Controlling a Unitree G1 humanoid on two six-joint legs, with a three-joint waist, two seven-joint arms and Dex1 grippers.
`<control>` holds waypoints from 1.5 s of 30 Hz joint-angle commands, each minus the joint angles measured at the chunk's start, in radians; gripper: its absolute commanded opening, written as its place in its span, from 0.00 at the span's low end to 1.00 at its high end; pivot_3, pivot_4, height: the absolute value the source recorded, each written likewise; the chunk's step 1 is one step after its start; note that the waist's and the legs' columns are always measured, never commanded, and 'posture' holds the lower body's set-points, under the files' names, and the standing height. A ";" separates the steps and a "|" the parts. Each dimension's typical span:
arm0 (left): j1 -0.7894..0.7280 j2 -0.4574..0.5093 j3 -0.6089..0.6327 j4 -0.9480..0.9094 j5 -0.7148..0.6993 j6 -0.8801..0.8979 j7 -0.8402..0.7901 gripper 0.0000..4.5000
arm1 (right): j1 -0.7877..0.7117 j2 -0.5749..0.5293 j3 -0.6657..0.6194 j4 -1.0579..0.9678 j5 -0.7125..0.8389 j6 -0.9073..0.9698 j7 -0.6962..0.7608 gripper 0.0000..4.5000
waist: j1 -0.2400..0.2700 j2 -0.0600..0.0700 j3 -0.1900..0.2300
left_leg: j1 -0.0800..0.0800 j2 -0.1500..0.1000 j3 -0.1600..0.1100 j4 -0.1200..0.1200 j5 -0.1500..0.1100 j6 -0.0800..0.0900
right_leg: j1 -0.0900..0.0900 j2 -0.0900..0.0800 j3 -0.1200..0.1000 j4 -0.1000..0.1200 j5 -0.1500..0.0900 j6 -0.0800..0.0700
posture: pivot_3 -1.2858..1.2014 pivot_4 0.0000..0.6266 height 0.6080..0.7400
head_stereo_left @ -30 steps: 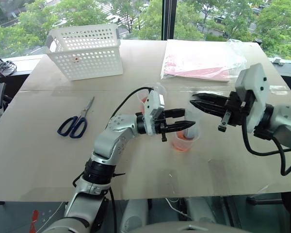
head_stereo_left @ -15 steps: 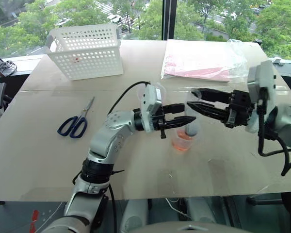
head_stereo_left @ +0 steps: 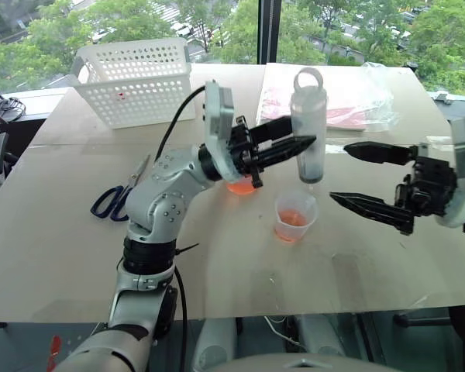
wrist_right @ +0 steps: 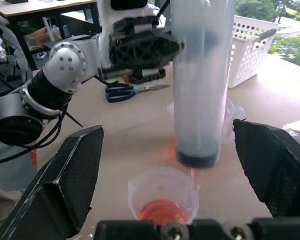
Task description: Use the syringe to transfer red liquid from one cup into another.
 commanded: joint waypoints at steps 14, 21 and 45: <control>-0.245 0.588 0.426 0.327 -0.486 0.892 0.594 0.29 | 0.410 0.013 -0.266 -0.006 -0.188 -0.135 0.261 0.99 | -0.009 0.000 0.001 | 0.002 0.000 -0.007 0.000 0.000 0.000 | 0.001 0.000 -0.001 0.003 -0.003 0.004 | 0.52 0.24 1.00; -0.169 0.755 0.218 0.517 -0.442 0.999 0.448 0.29 | 0.388 0.036 -0.182 0.008 -0.219 -0.162 0.256 0.99 | -0.002 -0.001 0.001 | 0.003 0.000 -0.007 0.000 0.000 -0.001 | 0.001 -0.002 -0.003 0.004 -0.005 0.000 | 0.52 0.24 1.00; -0.308 0.557 0.180 0.770 0.092 0.860 0.187 1.00 | 0.488 0.052 -0.297 -0.126 -0.134 -0.213 0.261 1.00 | -0.007 -0.004 0.001 | 0.000 0.001 -0.007 0.000 0.000 -0.001 | 0.000 -0.004 -0.003 0.001 -0.002 -0.002 | 0.52 0.24 1.00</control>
